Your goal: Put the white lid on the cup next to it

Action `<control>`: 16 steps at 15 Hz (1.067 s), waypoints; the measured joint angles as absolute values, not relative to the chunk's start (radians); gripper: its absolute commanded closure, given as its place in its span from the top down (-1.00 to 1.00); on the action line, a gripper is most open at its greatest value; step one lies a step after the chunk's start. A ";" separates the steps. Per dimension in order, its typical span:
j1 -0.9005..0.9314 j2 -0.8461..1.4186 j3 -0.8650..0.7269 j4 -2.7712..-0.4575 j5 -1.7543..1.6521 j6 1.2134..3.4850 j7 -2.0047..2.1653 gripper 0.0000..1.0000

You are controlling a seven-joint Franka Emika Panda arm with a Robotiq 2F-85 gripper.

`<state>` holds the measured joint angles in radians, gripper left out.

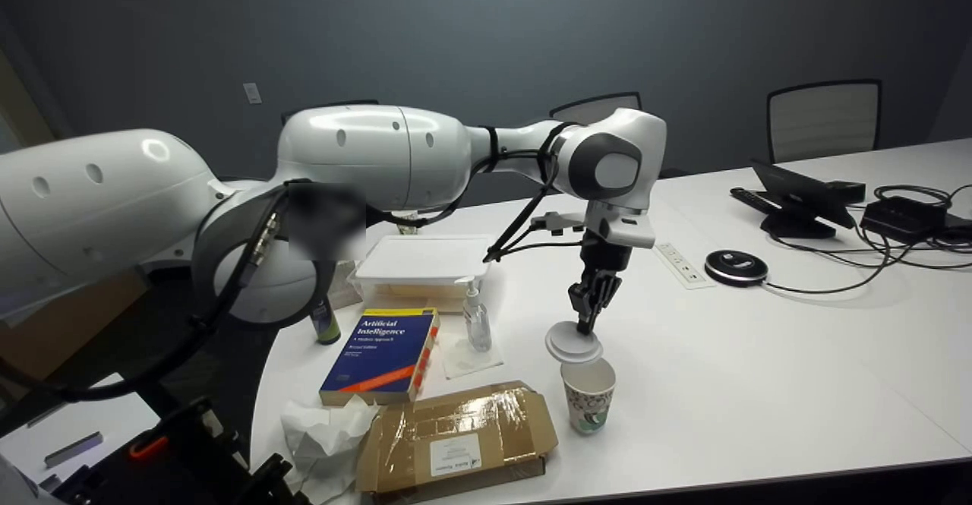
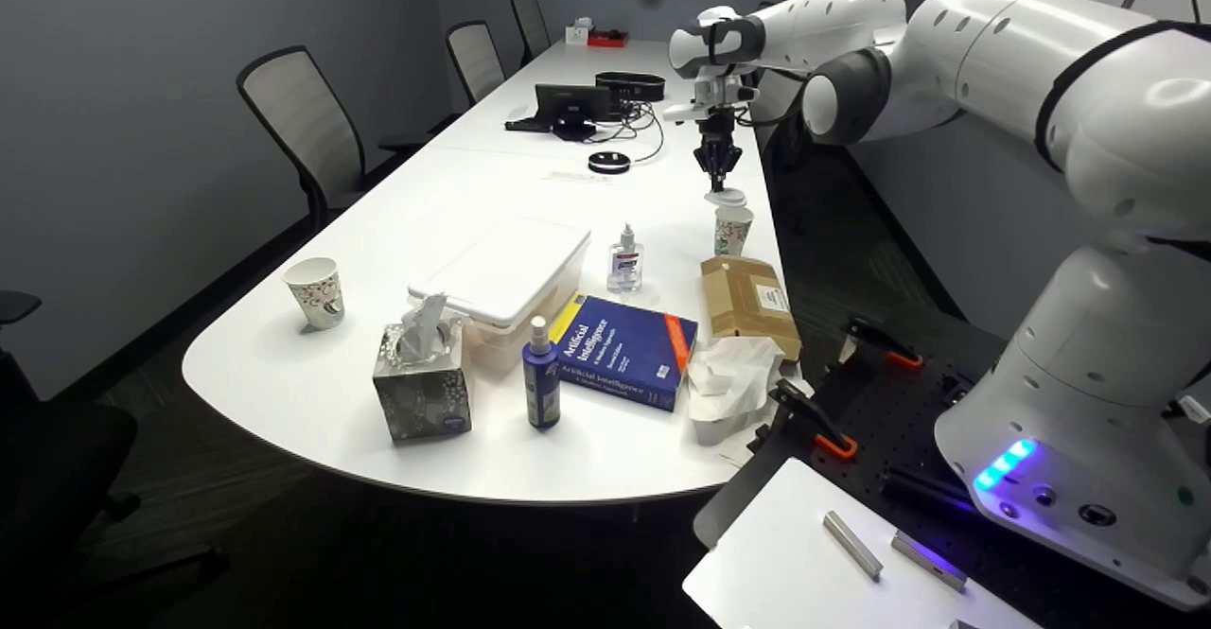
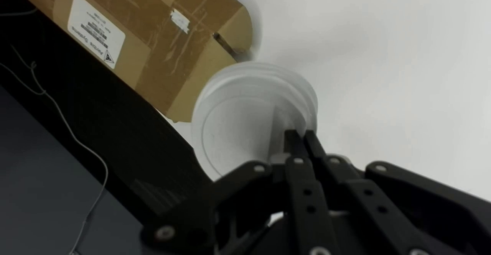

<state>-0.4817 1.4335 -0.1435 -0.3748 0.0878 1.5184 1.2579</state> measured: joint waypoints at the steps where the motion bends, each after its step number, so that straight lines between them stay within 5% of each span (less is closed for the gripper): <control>1: -0.483 1.438 -0.143 -0.375 0.088 1.521 1.270 -0.98; 16: -0.512 1.462 -0.142 -0.374 0.087 1.578 1.344 -0.98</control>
<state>-0.5115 1.4623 -0.1421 -0.3742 0.0875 1.5784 1.3437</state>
